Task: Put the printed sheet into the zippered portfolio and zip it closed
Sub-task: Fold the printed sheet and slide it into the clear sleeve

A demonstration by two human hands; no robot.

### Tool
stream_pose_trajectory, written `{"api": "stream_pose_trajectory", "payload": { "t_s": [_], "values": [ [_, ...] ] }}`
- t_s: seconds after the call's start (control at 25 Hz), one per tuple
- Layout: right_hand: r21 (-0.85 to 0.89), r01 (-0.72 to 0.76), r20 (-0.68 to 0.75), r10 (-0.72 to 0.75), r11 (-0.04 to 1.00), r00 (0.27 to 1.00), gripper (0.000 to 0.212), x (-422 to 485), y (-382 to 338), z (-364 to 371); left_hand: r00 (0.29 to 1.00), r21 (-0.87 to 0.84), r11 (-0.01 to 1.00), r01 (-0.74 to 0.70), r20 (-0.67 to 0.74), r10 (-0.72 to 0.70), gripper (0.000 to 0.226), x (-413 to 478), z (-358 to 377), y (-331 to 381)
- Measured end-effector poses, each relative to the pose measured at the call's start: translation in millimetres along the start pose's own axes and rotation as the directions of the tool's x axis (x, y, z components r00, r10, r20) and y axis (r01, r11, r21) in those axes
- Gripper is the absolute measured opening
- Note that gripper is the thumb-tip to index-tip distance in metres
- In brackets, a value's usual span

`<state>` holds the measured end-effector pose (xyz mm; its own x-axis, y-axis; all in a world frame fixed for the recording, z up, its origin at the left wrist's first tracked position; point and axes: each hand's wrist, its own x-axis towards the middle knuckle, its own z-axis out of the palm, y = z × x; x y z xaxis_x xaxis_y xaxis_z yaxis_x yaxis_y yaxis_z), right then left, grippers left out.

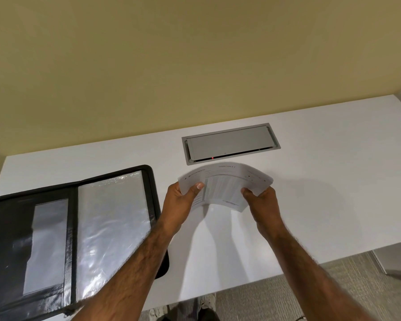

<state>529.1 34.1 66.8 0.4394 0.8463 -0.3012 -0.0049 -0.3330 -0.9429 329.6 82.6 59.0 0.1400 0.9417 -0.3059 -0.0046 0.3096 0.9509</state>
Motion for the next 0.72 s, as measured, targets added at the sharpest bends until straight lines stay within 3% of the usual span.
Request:
{"api": "stream_pose_trajectory", "payload": {
  "t_s": [0.48,0.6,0.64,0.72],
  "values": [
    [-0.136,0.032,0.107,-0.017,0.99,0.994,0.032,5,-17,-6,1.0,0.097,0.995,0.009,-0.002,-0.009,0.019,-2,0,0],
    [-0.229,0.172,0.222,-0.12,0.958,0.968,0.042,12,-62,-20,1.0,0.151,0.989,0.004,0.011,-0.006,0.018,-8,-27,14],
    [-0.313,0.271,0.264,-0.191,0.91,0.945,0.044,15,-83,-22,1.0,0.176,0.984,-0.001,0.024,-0.004,0.017,-12,-37,20],
    [-0.512,0.481,0.405,-0.293,0.712,0.866,0.035,19,-128,-10,1.0,0.227,0.974,-0.005,0.024,-0.001,0.016,-20,-59,32]
  ]
}}
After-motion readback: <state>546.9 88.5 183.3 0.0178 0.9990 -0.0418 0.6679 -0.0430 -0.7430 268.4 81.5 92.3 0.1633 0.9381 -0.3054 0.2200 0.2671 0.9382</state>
